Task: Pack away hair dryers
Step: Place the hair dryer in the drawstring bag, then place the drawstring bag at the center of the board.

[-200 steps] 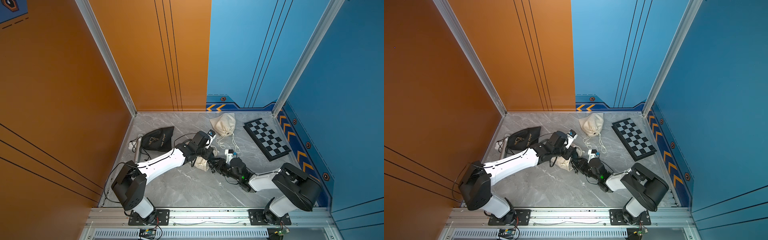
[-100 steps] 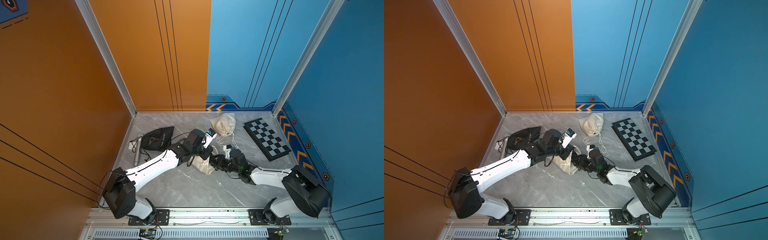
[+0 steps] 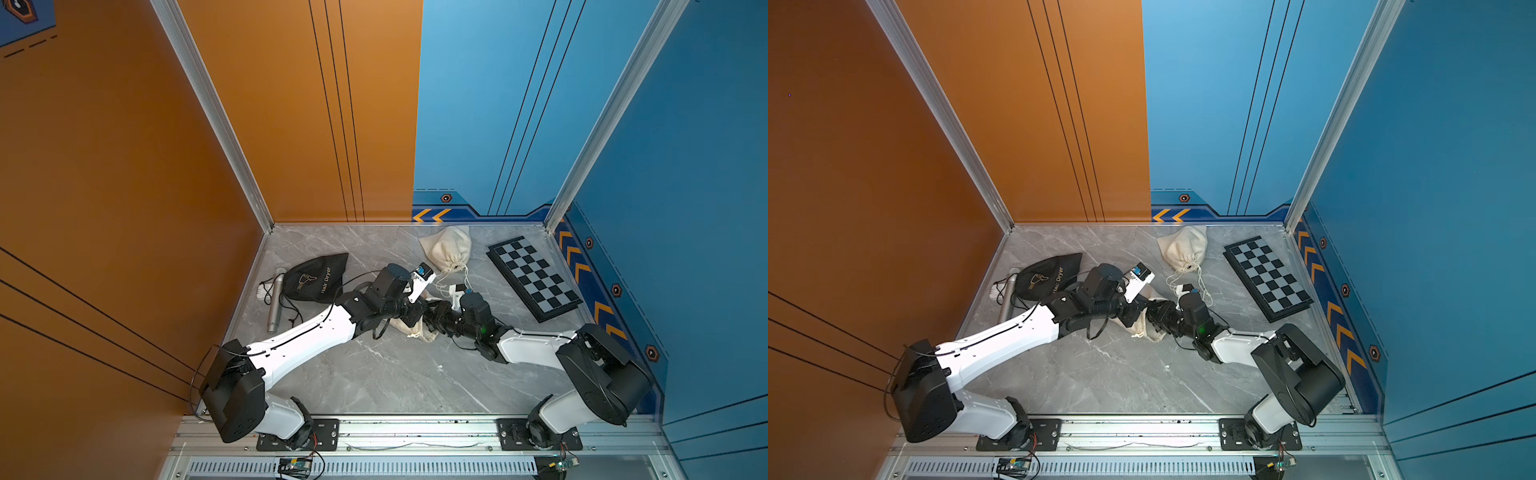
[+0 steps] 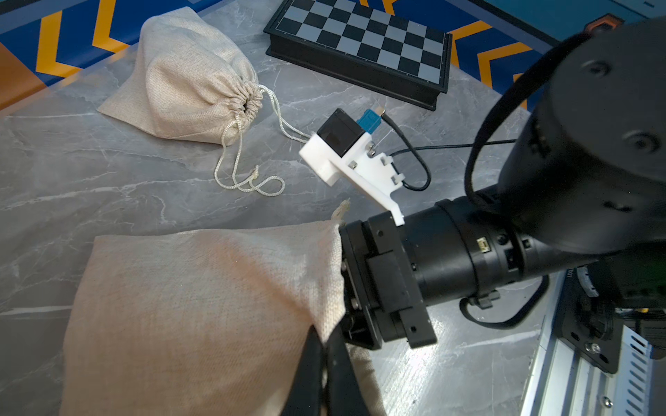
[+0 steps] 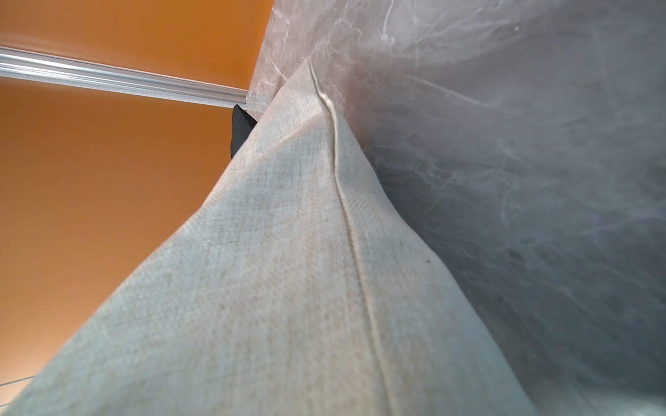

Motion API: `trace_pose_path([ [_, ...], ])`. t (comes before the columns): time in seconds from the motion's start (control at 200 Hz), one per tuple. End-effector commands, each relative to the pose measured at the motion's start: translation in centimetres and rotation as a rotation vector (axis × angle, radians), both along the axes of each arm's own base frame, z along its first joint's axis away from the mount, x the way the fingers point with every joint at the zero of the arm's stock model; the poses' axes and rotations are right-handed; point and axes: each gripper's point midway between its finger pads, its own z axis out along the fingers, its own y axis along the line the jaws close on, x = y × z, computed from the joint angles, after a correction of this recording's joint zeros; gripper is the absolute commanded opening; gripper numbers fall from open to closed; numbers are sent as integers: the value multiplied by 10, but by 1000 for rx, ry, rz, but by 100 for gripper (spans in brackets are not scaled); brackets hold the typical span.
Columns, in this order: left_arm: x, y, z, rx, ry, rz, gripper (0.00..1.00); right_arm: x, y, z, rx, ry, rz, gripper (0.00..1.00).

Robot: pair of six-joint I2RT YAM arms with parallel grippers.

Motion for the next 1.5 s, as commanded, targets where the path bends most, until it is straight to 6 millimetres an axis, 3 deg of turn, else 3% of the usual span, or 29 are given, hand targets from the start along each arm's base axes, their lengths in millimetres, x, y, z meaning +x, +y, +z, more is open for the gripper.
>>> trace_pose_path([
  [0.0,-13,-6,27,-79,2,-34,0,17,8,31,35,-125,-34,23],
  [0.125,-12,-2,30,-87,-6,-20,0,15,11,29,-14,-149,-21,24],
  [0.29,9,11,9,-52,24,61,0,9,8,31,-75,-186,1,40],
  [0.36,18,15,3,-32,33,91,0,6,5,40,-95,-217,8,46],
  [0.641,48,21,11,-17,-1,120,0,-7,-6,78,-161,-292,24,70],
  [0.736,62,28,13,-18,-4,148,0,-10,-16,92,-176,-319,-1,73],
  [0.841,76,35,23,-31,-17,168,0,-28,-16,112,-209,-369,23,75],
  [1.021,96,42,35,-41,-49,118,0,-35,-48,135,-266,-431,-54,74],
  [1.111,108,44,40,-14,-72,76,0,-33,-62,137,-286,-436,-90,74],
  [1.271,121,35,45,42,-76,-41,0,-26,-77,122,-276,-383,-137,72],
  [1.376,114,23,39,78,-56,-139,0,-22,-79,108,-263,-342,-145,72],
  [1.496,86,4,19,153,-25,-244,0,-19,-82,96,-254,-310,-156,72],
])
